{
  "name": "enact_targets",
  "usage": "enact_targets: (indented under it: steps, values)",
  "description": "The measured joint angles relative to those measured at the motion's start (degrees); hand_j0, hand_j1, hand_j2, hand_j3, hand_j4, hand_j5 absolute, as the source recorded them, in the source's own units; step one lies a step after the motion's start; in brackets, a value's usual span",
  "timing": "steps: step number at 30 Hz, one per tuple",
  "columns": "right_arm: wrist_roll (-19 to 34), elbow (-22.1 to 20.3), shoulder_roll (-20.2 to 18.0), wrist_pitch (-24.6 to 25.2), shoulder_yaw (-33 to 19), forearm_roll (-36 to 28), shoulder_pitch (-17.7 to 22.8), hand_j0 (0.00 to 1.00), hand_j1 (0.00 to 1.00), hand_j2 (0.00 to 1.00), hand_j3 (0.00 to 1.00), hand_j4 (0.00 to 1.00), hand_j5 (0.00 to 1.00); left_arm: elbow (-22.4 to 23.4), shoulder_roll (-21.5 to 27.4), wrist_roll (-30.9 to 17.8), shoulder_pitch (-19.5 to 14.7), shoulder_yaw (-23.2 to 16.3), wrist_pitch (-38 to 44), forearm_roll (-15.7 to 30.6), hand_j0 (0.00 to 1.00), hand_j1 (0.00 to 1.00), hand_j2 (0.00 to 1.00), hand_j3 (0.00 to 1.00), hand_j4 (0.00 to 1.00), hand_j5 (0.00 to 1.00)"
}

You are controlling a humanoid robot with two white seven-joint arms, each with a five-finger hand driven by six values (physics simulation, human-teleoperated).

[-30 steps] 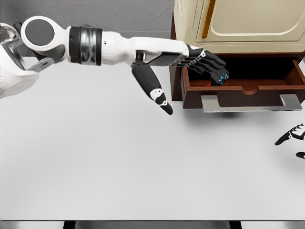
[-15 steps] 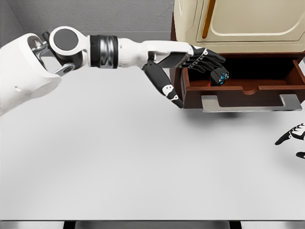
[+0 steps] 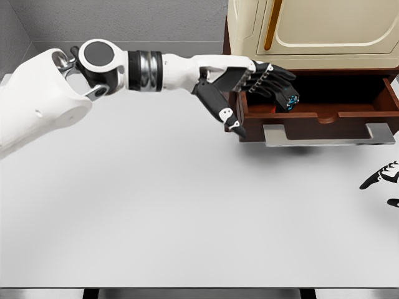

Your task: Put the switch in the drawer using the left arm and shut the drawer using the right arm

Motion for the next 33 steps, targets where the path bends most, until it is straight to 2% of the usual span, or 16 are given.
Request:
enact_targets:
  steps: [7, 22, 33]
  values:
    - [0.0, 0.0, 0.0, 0.0, 0.0, 0.0, 0.0, 0.67, 0.67, 0.67, 0.67, 0.67, 0.67, 3.3, -1.1, 0.0, 0.7, -0.1, 0.1, 3.0, 1.00, 1.00, 1.00, 1.00, 1.00, 1.00]
    - [0.0, 0.0, 0.0, 0.0, 0.1, 0.0, 0.0, 0.68, 0.68, 0.68, 0.68, 0.68, 0.68, 7.8, -5.3, -0.1, 1.3, -1.4, 0.0, 3.0, 1.00, 1.00, 1.00, 1.00, 1.00, 1.00]
    - [0.0, 0.0, 0.0, 0.0, 0.1, 0.0, 0.0, 0.68, 0.68, 0.68, 0.68, 0.68, 0.68, 15.2, -11.1, -0.3, 1.2, -1.3, 0.0, 2.1, 1.00, 1.00, 1.00, 1.00, 1.00, 1.00]
